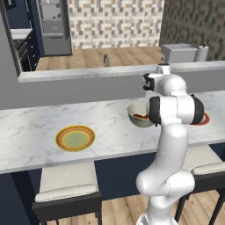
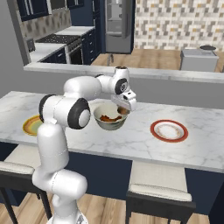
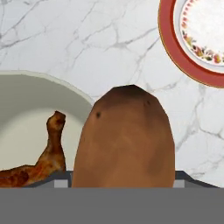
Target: Pick the chicken drumstick and potato from their plates and place them in the bowl. Then put the bowl in the fridge.
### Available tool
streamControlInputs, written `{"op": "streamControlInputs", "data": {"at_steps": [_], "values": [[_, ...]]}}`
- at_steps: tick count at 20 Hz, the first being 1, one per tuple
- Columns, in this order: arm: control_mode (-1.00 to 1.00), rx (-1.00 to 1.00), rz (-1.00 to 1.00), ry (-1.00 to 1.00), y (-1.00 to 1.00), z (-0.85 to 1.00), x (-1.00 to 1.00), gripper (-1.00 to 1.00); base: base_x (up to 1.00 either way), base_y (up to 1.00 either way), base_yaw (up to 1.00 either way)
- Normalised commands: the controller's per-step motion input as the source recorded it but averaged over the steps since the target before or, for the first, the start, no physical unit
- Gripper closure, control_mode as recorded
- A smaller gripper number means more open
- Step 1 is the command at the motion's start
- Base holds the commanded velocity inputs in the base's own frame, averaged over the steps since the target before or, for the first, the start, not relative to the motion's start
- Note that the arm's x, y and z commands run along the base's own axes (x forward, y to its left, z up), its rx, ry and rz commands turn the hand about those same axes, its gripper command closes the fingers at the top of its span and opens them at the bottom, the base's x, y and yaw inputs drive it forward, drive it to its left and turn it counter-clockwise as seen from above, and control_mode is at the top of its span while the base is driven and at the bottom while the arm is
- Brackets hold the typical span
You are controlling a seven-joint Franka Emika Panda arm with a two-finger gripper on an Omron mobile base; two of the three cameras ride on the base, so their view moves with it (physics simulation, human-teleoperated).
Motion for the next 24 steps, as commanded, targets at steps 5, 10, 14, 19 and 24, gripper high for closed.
{"op": "streamControlInputs", "data": {"at_steps": [5,10,14,19,24], "values": [[-1.00,0.16,0.12,0.00,0.39,-0.11,0.25,1.00,0.00,0.00,0.00],[-1.00,0.03,0.12,-0.01,0.29,-0.19,0.16,1.00,0.00,0.00,0.00],[-1.00,0.00,0.10,0.00,0.24,-0.25,0.15,1.00,0.00,0.00,0.00],[-1.00,0.00,0.08,0.00,0.24,-0.27,0.18,1.00,0.00,0.00,0.00],[-1.00,0.00,0.08,0.00,0.15,-0.32,0.05,-1.00,0.00,0.00,0.00]]}}
